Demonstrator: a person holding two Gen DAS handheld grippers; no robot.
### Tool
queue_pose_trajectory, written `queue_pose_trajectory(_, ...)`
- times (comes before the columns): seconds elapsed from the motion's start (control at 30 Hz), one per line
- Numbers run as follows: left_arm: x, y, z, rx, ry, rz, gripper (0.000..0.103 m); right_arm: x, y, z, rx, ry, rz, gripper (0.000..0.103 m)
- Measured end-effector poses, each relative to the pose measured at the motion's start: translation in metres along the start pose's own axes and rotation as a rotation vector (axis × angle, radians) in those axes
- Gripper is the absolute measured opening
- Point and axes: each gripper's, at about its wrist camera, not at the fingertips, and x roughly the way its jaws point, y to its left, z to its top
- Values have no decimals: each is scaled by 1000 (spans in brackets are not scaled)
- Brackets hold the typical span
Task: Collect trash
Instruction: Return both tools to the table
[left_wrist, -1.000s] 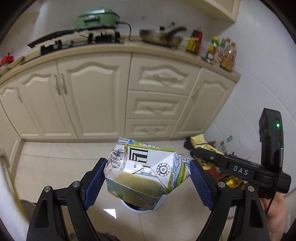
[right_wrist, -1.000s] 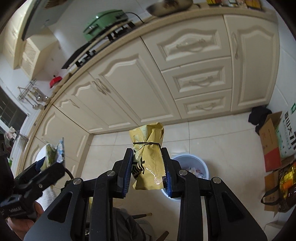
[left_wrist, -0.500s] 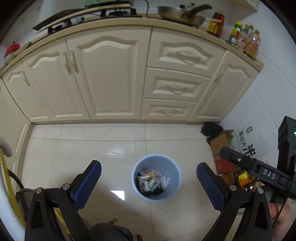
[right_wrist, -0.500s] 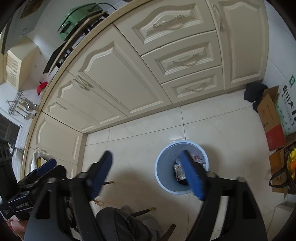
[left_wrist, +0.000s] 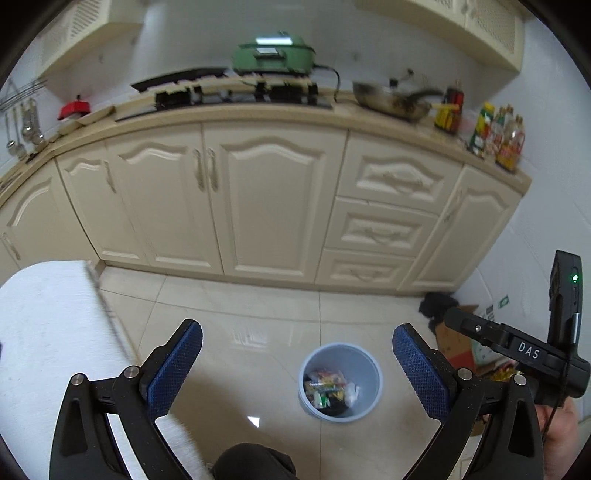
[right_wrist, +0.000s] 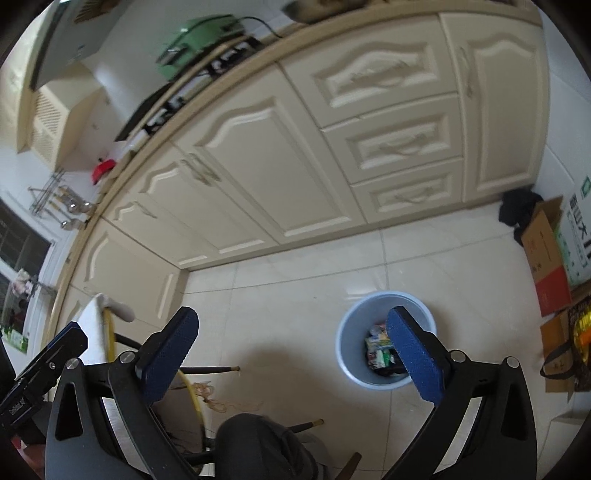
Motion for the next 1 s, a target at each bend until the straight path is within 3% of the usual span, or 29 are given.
queue_pose_trajectory(0.3,-125,77,-60,-100,-137,34,102,-28,97,-8,-155,-54,99,103)
queue_pose_trajectory(0.53,-204,132,-110,-195,-221,104,102,-46,174,-25,-295,-81,190,103)
queue_pose_trajectory(1.0,-332,179,-195,-332,-362,272,102,-62,312,-70,-540,-89,358,103)
